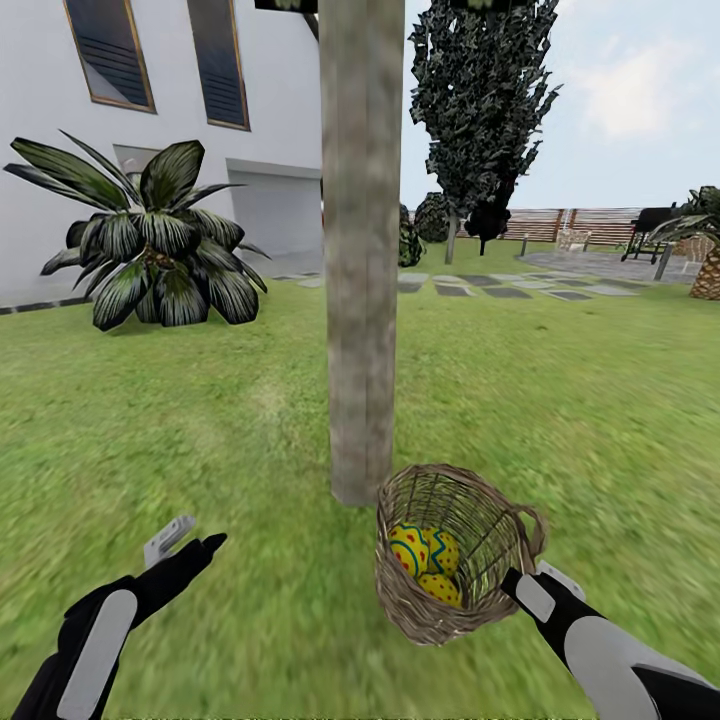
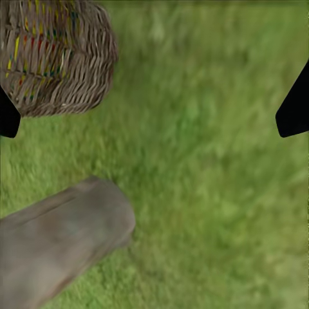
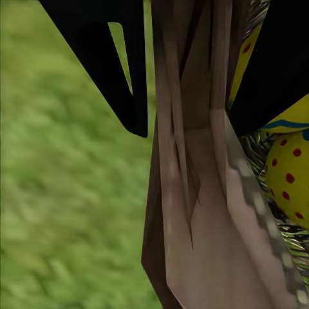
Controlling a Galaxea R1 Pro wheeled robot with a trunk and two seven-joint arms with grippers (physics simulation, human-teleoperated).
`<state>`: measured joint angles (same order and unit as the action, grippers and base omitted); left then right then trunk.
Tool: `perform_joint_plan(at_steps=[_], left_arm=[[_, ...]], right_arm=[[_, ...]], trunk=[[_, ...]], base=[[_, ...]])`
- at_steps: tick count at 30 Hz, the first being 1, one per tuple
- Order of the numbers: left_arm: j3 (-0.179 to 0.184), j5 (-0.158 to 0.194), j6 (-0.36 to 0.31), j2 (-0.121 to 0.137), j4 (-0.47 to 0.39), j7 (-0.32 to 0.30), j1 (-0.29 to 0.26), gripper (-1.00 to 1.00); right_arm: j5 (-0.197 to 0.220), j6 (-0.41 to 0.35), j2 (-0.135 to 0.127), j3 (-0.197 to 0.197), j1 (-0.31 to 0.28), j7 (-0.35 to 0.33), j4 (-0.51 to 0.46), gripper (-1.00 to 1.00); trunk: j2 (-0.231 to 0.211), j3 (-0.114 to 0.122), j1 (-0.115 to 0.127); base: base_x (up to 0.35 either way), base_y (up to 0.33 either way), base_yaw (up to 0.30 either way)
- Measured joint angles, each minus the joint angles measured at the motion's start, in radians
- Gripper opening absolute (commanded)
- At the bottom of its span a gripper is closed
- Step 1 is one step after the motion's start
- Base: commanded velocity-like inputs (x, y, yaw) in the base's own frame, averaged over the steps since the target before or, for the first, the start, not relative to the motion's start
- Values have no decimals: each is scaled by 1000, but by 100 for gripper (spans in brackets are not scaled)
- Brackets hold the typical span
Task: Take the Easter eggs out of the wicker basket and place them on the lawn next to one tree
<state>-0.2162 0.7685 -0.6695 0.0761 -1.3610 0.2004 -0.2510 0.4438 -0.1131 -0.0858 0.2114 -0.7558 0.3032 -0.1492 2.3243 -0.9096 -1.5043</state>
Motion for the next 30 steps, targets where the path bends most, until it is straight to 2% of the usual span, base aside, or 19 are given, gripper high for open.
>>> perform_joint_plan(at_steps=[25,28,29,30], left_arm=[[2,1,0,-6,1,2,0,100],[2,2,0,-6,6,1,0,100],[-4,7,-6,-9,11,-4,0,100],[2,13,-11,-15,6,-9,0,100]], right_arm=[[2,-3,1,1,0,2,1,-100],[10,-7,1,-1,-2,5,-7,-100],[-3,-3,7,6,-1,9,-5,-100],[-11,-6,12,-12,-2,14,-7,-100]], trunk=[[175,-78,-96],[177,-89,-97],[176,-89,-96],[176,-89,-96]], base=[[0,0,0],[0,0,0],[0,0,0],[0,0,0]])
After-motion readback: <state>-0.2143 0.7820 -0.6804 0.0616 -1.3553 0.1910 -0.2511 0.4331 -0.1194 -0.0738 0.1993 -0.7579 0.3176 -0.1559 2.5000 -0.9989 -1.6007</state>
